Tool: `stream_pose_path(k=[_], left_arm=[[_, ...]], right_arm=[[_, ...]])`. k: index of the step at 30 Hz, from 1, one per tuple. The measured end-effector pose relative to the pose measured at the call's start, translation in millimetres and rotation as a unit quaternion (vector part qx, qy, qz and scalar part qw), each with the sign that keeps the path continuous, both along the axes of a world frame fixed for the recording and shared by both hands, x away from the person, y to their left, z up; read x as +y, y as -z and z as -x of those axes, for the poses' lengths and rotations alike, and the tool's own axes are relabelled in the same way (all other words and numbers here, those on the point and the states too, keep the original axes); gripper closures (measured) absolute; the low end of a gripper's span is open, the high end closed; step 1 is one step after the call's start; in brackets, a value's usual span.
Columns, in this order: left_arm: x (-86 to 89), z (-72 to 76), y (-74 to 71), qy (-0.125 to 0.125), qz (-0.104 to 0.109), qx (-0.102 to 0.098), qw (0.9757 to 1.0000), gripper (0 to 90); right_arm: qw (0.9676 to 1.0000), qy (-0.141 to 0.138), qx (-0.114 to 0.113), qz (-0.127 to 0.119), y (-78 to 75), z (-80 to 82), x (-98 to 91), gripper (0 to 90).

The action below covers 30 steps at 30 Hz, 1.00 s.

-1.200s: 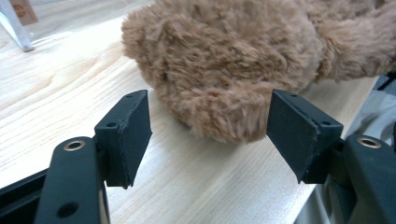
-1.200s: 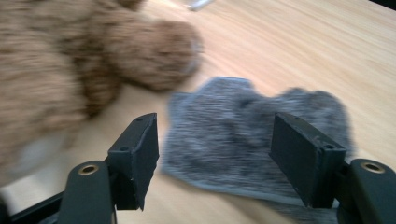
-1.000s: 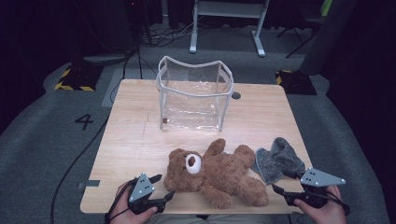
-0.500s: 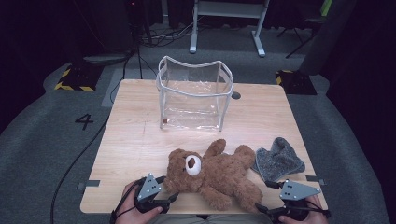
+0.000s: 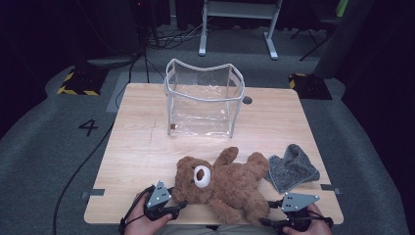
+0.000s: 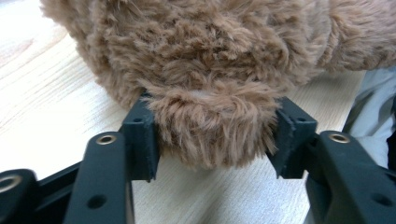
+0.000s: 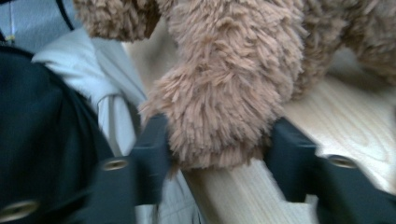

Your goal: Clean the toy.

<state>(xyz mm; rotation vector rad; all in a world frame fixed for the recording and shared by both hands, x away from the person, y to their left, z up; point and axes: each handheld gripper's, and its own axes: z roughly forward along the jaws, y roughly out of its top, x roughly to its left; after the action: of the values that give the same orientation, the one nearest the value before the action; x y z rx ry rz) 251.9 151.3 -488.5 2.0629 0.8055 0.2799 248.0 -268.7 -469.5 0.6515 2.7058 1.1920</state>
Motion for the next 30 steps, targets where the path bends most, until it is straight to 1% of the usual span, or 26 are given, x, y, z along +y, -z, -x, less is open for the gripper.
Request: stream_pose_path(k=[2,3,5,6,8,9,11,13,14,15,18,19,21,22,23,25,27,28,30], left_arm=[[-1.0,0.6,-1.3,0.004,-0.009,-0.005,0.9999,51.5],[-0.7,1.8,-3.4,0.005,-0.015,-0.004,0.9999,54.7],[0.1,3.9,-8.1,0.012,-0.016,0.004,0.9998,61.7],[0.6,5.3,-10.0,0.015,-0.01,0.006,0.9998,63.9],[1.5,9.0,-15.2,0.022,-0.005,0.011,0.9997,66.5],[1.7,12.1,-19.7,0.025,-0.006,0.009,0.9996,67.6],[1.5,16.4,-26.1,0.029,-0.002,0.006,0.9996,68.7],[2.7,20.7,-33.8,0.031,0.001,-0.002,0.9995,68.7],[3.9,22.4,-36.8,0.03,0.006,-0.001,0.9995,68.8],[5.5,23.8,-39.2,0.028,0.01,-0.002,0.9996,68.7],[10.0,25.6,-41.1,0.019,0.022,-0.003,0.9996,68.5],[10.7,25.4,-41.1,0.015,0.024,-0.004,0.9996,68.5],[10.9,24.9,-41.4,0.01,0.033,0.0,0.9994,68.1],[11.1,24.1,-41.3,0.009,0.034,0.001,0.9994,67.8],[11.1,23.4,-40.4,0.002,0.035,0.003,0.9994,67.5],[12.0,21.2,-37.5,-0.011,0.031,0.012,0.9994,67.3],[13.3,18.9,-34.5,-0.024,0.034,0.019,0.9989,67.3],[13.6,17.8,-33.3,-0.03,0.038,0.02,0.9986,66.8],[12.9,15.5,-31.3,-0.04,0.036,0.012,0.9985,64.3]], right_arm=[[0.9999,-0.01,-0.002,0.006,-1.1,0.8,-0.4,62.6],[0.9999,-0.011,-0.003,0.008,-2.8,1.2,-1.0,65.7],[0.9999,-0.013,-0.008,0.004,-7.6,1.7,-3.2,69.7],[0.9999,-0.009,-0.009,-0.001,-10.4,2.6,-4.2,70.7],[0.9998,-0.005,-0.014,-0.013,-16.5,3.1,-7.6,72.1],[0.9998,0.0,-0.01,-0.02,-19.8,4.1,-9.0,72.5],[0.9994,0.001,-0.016,-0.032,-26.9,4.4,-12.5,72.6],[0.9987,0.003,-0.015,-0.048,-35.2,5.5,-15.3,72.5],[0.9981,0.004,-0.011,-0.061,-39.4,6.2,-16.8,72.5],[0.9971,0.002,-0.013,-0.075,-43.5,6.1,-18.6,72.4],[0.9947,0.009,-0.029,-0.099,-54.0,6.5,-22.4,73.4],[0.9937,0.013,-0.037,-0.105,-57.3,6.6,-23.1,74.8],[0.992,0.014,-0.053,-0.114,-62.5,4.8,-23.4,77.3],[0.9916,0.015,-0.059,-0.114,-64.3,3.4,-23.1,78.3],[0.9913,0.016,-0.065,-0.113,-64.9,0.9,-22.2,79.1],[0.9909,0.021,-0.075,-0.109,-64.2,-4.5,-20.3,80.7],[0.9907,0.023,-0.09,-0.1,-62.6,-9.5,-17.7,83.0],[0.9906,0.023,-0.095,-0.095,-62.1,-11.6,-16.1,83.2],[0.9911,0.022,-0.095,-0.09,-60.5,-15.8,-12.3,83.3]])
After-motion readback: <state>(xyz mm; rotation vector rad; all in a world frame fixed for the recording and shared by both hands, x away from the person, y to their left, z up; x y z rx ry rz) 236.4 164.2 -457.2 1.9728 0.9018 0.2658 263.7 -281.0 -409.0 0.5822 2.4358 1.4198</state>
